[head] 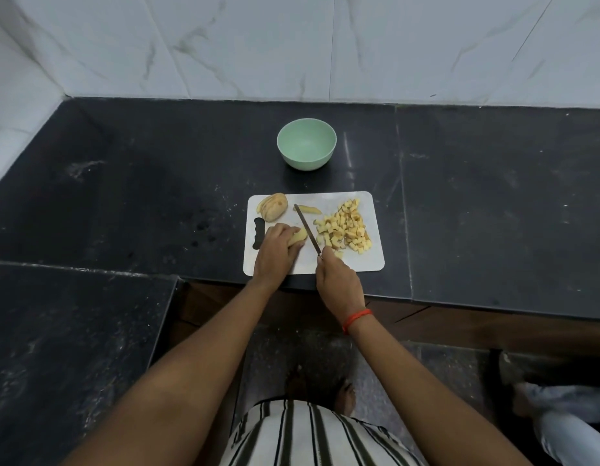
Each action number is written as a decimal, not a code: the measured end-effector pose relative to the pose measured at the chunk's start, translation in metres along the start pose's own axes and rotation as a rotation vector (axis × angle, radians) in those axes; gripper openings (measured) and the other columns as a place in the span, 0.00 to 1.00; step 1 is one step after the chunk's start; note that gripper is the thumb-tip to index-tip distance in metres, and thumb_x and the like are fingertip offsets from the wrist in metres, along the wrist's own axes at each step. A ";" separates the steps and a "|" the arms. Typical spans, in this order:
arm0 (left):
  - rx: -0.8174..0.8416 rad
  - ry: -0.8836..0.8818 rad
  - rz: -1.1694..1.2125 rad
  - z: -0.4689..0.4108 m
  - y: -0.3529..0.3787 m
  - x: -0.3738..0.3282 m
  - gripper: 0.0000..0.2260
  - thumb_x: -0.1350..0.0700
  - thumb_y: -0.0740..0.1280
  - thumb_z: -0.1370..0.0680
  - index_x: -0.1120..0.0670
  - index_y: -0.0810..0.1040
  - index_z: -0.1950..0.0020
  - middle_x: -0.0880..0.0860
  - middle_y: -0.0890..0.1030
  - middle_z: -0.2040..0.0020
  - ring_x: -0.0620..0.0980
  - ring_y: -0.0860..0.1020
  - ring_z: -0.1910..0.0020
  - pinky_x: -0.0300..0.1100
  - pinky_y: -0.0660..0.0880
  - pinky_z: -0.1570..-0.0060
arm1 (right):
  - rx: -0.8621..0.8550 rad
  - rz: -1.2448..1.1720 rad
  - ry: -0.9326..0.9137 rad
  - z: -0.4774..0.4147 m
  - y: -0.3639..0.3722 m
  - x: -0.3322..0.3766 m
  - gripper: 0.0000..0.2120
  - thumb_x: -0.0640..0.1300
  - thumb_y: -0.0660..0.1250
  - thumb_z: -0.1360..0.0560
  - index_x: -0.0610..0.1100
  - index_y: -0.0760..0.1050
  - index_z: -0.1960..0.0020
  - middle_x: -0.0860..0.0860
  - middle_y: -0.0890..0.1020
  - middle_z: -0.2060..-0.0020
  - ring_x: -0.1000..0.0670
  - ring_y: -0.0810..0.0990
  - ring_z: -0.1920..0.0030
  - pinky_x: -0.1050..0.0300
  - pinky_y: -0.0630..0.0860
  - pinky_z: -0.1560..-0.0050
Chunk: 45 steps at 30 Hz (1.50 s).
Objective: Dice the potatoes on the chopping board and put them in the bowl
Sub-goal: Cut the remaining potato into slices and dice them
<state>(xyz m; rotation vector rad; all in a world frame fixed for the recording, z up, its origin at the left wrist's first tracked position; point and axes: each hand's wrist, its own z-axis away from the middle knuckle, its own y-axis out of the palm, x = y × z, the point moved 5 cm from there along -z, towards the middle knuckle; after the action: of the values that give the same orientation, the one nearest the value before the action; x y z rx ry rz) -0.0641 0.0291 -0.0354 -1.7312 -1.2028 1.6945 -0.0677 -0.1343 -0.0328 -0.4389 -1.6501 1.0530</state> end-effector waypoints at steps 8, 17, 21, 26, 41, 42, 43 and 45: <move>-0.101 -0.017 0.108 0.006 0.000 0.005 0.16 0.50 0.71 0.20 0.57 0.82 0.36 0.52 0.80 0.44 0.49 0.75 0.43 0.38 0.70 0.45 | 0.022 0.085 0.012 -0.005 0.005 0.000 0.11 0.47 0.52 0.17 0.47 0.61 0.35 0.44 0.81 0.60 0.38 0.81 0.62 0.43 0.79 0.63; -0.048 -0.022 0.148 0.002 0.002 0.007 0.15 0.50 0.71 0.20 0.55 0.83 0.37 0.49 0.78 0.45 0.49 0.73 0.43 0.39 0.72 0.43 | 0.041 0.165 0.012 -0.016 0.004 0.002 0.16 0.46 0.53 0.16 0.45 0.62 0.28 0.41 0.82 0.56 0.35 0.82 0.59 0.44 0.78 0.60; -0.035 -0.030 0.150 0.001 0.003 0.005 0.16 0.50 0.71 0.20 0.55 0.83 0.36 0.50 0.78 0.44 0.48 0.73 0.42 0.40 0.72 0.43 | 0.040 0.146 0.021 -0.021 0.001 0.004 0.16 0.45 0.53 0.16 0.45 0.63 0.29 0.42 0.81 0.55 0.35 0.81 0.58 0.45 0.77 0.60; -0.030 -0.032 0.146 0.002 0.001 0.005 0.16 0.50 0.70 0.20 0.55 0.83 0.35 0.51 0.78 0.43 0.49 0.72 0.42 0.41 0.72 0.43 | 0.053 0.158 0.017 -0.024 0.000 0.008 0.12 0.44 0.54 0.16 0.45 0.64 0.34 0.42 0.81 0.56 0.35 0.81 0.59 0.46 0.74 0.62; -0.036 -0.019 0.095 0.001 0.005 0.006 0.14 0.51 0.70 0.20 0.54 0.82 0.36 0.51 0.77 0.42 0.49 0.71 0.42 0.39 0.70 0.43 | 0.085 0.428 0.003 0.003 -0.001 0.012 0.17 0.42 0.59 0.19 0.45 0.67 0.31 0.45 0.82 0.58 0.40 0.83 0.64 0.53 0.68 0.70; -0.032 -0.022 0.093 0.002 0.005 0.005 0.14 0.51 0.70 0.20 0.54 0.82 0.36 0.51 0.77 0.42 0.49 0.71 0.41 0.38 0.69 0.43 | 0.099 0.408 0.011 0.010 -0.002 0.009 0.14 0.42 0.58 0.18 0.45 0.67 0.33 0.44 0.82 0.58 0.39 0.83 0.64 0.52 0.67 0.70; -0.030 -0.026 0.092 0.002 0.004 0.005 0.14 0.51 0.70 0.20 0.54 0.82 0.36 0.51 0.77 0.42 0.49 0.71 0.41 0.38 0.69 0.43 | 0.113 0.392 0.018 0.017 -0.002 0.007 0.12 0.42 0.57 0.18 0.45 0.66 0.35 0.44 0.81 0.58 0.38 0.83 0.64 0.52 0.67 0.70; -0.032 -0.031 0.099 0.001 0.003 0.006 0.15 0.51 0.70 0.20 0.55 0.82 0.35 0.51 0.77 0.42 0.49 0.71 0.41 0.38 0.68 0.42 | 0.131 0.378 0.037 0.035 -0.007 0.000 0.10 0.44 0.56 0.18 0.45 0.67 0.37 0.44 0.81 0.58 0.37 0.82 0.64 0.50 0.67 0.70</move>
<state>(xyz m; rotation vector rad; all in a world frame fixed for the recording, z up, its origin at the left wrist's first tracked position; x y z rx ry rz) -0.0654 0.0320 -0.0418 -1.8169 -1.1823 1.7742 -0.0977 -0.1522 -0.0284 -0.6968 -1.4866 1.4131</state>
